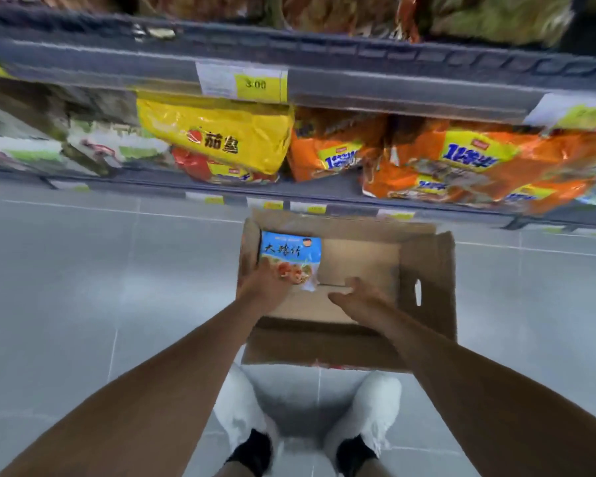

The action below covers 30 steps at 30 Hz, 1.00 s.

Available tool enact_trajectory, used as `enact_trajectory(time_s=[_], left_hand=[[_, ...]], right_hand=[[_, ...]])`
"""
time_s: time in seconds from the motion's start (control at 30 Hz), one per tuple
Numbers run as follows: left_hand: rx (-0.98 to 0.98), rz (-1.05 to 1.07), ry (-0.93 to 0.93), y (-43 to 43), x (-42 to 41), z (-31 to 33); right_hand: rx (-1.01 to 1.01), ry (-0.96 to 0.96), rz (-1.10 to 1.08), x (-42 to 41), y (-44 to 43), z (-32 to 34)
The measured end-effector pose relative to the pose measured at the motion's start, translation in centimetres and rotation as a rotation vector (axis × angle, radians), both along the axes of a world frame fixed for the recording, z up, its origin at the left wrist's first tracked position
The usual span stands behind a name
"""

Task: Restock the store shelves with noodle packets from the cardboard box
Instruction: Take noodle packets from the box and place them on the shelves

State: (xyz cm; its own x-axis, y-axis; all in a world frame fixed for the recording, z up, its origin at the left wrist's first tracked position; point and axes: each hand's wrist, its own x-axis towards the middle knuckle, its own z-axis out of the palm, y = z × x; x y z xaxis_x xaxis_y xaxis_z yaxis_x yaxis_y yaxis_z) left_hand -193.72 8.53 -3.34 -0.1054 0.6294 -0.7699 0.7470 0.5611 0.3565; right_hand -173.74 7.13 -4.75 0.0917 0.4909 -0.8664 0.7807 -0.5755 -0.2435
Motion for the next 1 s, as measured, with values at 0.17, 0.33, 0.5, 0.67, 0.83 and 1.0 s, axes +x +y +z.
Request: enact_trajectory(time_s=[0.17, 0.33, 0.5, 0.67, 0.83, 1.0], left_hand=[[-0.028, 0.323, -0.074, 1.8, 0.7, -7.2], [-0.043, 0.62, -0.053, 3.0, 1.5, -13.8], [-0.061, 0.73, -0.023, 3.0, 1.6, -16.6], [-0.089, 0.647, -0.029, 2.3, 2.0, -18.0], [-0.081, 0.716, -0.053, 2.9, 2.3, -18.1], [-0.035, 0.769, -0.025, 1.7, 2.0, -18.0]], right_hand=[[-0.01, 0.048, -0.209, -1.5, 1.0, -8.5], [-0.018, 0.146, -0.448, -3.9, 2.5, -14.6], [0.026, 0.216, -0.598, -4.3, 3.1, -17.7], [0.066, 0.229, -0.614, -3.5, 2.4, -19.3], [0.067, 0.29, -0.618, -3.6, 2.7, -19.8], [0.09, 0.293, -0.61, -3.7, 1.9, -19.4]])
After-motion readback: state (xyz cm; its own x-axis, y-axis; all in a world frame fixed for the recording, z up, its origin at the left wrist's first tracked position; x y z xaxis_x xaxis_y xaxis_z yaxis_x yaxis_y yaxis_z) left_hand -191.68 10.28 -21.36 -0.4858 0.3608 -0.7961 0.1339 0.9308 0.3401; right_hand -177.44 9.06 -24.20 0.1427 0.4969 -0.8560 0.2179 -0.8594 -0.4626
